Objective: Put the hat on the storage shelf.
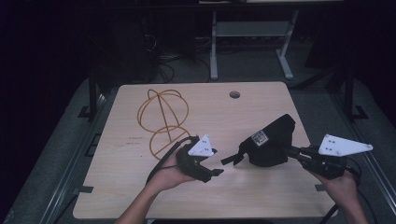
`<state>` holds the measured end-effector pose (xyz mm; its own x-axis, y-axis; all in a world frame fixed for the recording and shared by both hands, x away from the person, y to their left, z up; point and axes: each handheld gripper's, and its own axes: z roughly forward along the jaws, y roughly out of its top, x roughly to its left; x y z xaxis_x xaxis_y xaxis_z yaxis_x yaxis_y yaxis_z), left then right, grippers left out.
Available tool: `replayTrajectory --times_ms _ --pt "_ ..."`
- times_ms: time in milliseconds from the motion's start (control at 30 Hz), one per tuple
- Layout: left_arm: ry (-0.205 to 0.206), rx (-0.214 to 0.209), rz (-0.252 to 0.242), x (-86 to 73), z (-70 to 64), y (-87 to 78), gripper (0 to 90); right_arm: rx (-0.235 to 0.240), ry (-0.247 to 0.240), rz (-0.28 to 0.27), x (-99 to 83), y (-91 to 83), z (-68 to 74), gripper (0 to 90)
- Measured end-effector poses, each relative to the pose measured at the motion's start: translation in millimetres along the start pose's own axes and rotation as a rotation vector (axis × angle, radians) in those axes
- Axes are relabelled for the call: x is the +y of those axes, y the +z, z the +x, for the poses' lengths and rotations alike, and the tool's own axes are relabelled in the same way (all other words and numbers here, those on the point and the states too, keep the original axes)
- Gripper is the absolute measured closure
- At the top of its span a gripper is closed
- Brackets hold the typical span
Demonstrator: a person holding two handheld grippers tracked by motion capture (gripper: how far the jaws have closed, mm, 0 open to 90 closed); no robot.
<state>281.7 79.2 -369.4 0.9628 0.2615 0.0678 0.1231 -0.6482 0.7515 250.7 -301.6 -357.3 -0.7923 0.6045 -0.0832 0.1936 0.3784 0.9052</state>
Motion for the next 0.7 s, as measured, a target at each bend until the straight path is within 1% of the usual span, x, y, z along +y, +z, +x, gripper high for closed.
replayTrajectory --times_ms 33,67,100,167,200,233,267,333,467,500,533,567,600,700 --pt "-0.01 0.006 -0.002 -4.0 -0.4 -0.3 33.8 0.003 -0.003 0.006 1.6 0.3 -0.9 85.2" --pt "-0.01 0.006 -0.002 -4.0 -0.4 -0.3 33.8 0.003 -0.003 0.006 1.6 0.3 -0.9 85.2" --pt "-0.02 0.01 0.002 -11.3 -0.3 -1.7 33.8 0.009 -0.011 0.012 5.7 1.4 -1.8 85.2" --pt "-0.026 0.016 0.003 -18.0 -1.4 -3.2 33.8 0.015 -0.015 0.018 9.4 2.2 -1.7 85.2" --pt "-0.026 0.016 0.003 -18.0 -1.4 -3.2 33.8 0.019 -0.022 0.021 11.6 2.7 -1.7 85.2" --pt "-0.037 0.018 0.001 -24.4 -2.2 -4.0 33.8 0.022 -0.025 0.022 13.8 3.5 -1.6 85.2" --pt "-0.037 0.018 0.001 -24.4 -2.2 -4.0 33.8 0.022 -0.025 0.022 13.8 3.5 -1.6 85.2" --pt "-0.042 0.024 0.007 -32.3 -3.2 -5.4 33.8 0.029 -0.034 0.02 19.8 5.3 -1.9 85.2" --pt "-0.064 0.022 -0.002 -42.5 -4.3 -8.9 33.8 0.034 -0.041 0.012 26.9 7.1 -1.4 85.2" --pt "-0.064 0.022 -0.002 -42.5 -4.3 -8.9 33.8 0.034 -0.041 0.012 26.9 7.1 -1.4 85.2" --pt "-0.061 0.028 0.004 -45.1 -4.0 -10.2 33.8 0.035 -0.048 0.013 28.9 7.4 -1.3 85.2" --pt "-0.066 0.032 0.004 -48.4 -4.0 -11.5 33.8 0.039 -0.053 0.01 34.0 8.6 -2.3 85.2" --pt "-0.07 0.038 0.006 -52.9 -3.9 -12.9 33.7 0.04 -0.049 0.011 35.8 9.0 -2.3 85.2" --pt "-0.075 0.046 0.016 -59.7 -4.2 -14.6 33.4 0.049 -0.055 0.005 43.7 10.8 -2.9 85.2"
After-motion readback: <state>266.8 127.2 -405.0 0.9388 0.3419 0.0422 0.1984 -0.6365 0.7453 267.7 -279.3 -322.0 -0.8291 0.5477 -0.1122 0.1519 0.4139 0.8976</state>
